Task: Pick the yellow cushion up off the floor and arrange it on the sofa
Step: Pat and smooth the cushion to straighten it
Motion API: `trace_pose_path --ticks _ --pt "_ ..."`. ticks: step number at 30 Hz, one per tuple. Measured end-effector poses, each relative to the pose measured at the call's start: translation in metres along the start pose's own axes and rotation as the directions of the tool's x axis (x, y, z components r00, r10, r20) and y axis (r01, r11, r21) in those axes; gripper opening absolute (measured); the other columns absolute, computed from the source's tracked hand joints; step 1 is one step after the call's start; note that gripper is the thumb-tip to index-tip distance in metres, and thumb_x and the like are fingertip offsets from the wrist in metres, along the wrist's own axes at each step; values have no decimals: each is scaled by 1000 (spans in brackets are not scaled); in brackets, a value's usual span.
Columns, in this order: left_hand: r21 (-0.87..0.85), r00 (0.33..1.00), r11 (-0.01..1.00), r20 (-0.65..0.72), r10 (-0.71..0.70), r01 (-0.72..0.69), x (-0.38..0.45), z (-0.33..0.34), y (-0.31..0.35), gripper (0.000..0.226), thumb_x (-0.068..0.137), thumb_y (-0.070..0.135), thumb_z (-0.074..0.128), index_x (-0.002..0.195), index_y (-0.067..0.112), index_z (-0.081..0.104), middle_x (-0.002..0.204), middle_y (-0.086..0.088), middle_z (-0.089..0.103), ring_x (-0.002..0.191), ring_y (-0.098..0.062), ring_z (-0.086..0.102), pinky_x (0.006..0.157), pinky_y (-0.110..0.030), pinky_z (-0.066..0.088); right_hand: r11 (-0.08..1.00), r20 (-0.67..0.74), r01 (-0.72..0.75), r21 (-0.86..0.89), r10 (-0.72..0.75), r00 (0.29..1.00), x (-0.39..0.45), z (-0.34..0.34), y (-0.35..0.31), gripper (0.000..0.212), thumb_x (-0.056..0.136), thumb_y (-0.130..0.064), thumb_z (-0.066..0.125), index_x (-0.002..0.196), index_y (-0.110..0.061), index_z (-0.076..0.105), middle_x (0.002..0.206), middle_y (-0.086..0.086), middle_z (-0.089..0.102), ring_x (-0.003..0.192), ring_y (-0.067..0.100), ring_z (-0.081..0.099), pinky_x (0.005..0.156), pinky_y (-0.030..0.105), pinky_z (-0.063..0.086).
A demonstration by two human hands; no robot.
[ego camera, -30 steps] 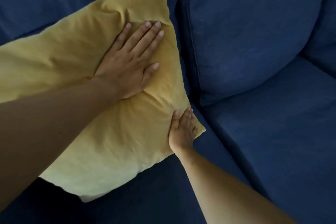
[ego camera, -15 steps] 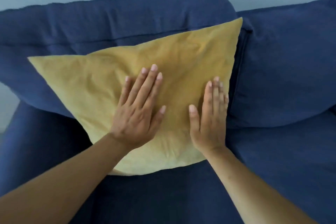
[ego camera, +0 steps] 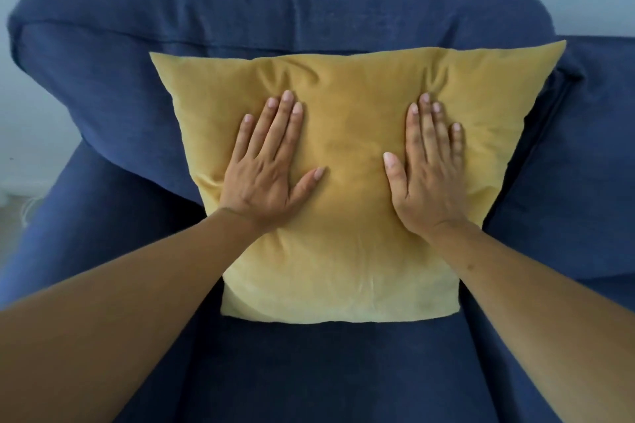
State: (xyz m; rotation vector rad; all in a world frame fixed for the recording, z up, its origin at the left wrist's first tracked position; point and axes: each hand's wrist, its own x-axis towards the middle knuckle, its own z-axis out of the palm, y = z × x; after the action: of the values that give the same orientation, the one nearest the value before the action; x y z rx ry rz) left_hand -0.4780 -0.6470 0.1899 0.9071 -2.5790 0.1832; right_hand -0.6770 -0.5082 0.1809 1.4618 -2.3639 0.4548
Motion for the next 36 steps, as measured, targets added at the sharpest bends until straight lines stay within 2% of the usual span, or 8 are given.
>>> trace_pose_path --ticks 4,7,13,16,18,24,30,36 --pt "-7 999 1000 42 -10 10 8 1 2 83 94 65 23 157 15 2 167 -2 1 154 -17 -1 126 -38 -1 1000 37 -23 7 23 999 7 1 0 70 101 -51 7 158 -10 1 168 8 0 155 21 -2 126 48 4" --pt "-25 999 1000 46 -16 17 -3 -8 5 82 95 62 25 157 14 3 167 -3 1 154 -17 -2 126 -39 -1 999 -44 -10 47 12 999 -6 -13 -5 69 103 -48 15 157 -7 6 167 12 6 155 24 3 125 50 6" --pt "-200 981 978 -191 24 -63 -81 -15 41 69 100 41 33 156 10 6 164 -5 3 154 -20 0 125 -44 1 979 -245 107 174 -63 968 -79 -26 -17 66 102 -38 28 154 0 13 163 16 11 153 30 8 124 55 8" --pt "-190 976 976 -206 70 -110 -123 13 62 67 101 41 30 156 15 2 166 2 -7 154 -18 -1 125 -42 3 970 -206 203 132 -173 963 -117 1 -22 67 103 -40 28 156 -5 6 164 10 5 154 27 5 124 53 9" --pt "-172 979 982 -199 47 -82 -122 33 64 67 102 44 28 156 16 1 166 3 -9 154 -16 -1 125 -40 2 975 -188 201 91 -181 965 -120 18 -22 66 103 -41 29 155 -3 12 162 11 12 153 27 9 124 52 12" --pt "-123 990 992 -135 -35 19 -67 57 51 67 100 44 28 155 9 12 161 -3 12 152 -15 5 125 -38 4 986 -124 163 -35 -166 978 -71 39 -14 65 103 -41 30 154 -2 21 161 18 24 151 31 22 124 50 14" --pt "-97 982 994 -186 35 -54 -61 31 36 71 99 50 24 155 8 8 161 -3 11 153 -15 -1 125 -39 3 973 -236 231 -12 -227 945 -61 7 -9 68 101 -43 28 153 1 19 160 14 17 151 26 14 123 53 12" --pt "-61 997 998 -76 3 -8 -6 9 17 73 97 54 18 156 12 7 165 -6 10 152 -15 1 125 -37 -1 950 -2 285 -125 -288 958 0 -11 5 73 101 -52 18 156 -5 8 166 14 9 154 26 6 125 49 7"
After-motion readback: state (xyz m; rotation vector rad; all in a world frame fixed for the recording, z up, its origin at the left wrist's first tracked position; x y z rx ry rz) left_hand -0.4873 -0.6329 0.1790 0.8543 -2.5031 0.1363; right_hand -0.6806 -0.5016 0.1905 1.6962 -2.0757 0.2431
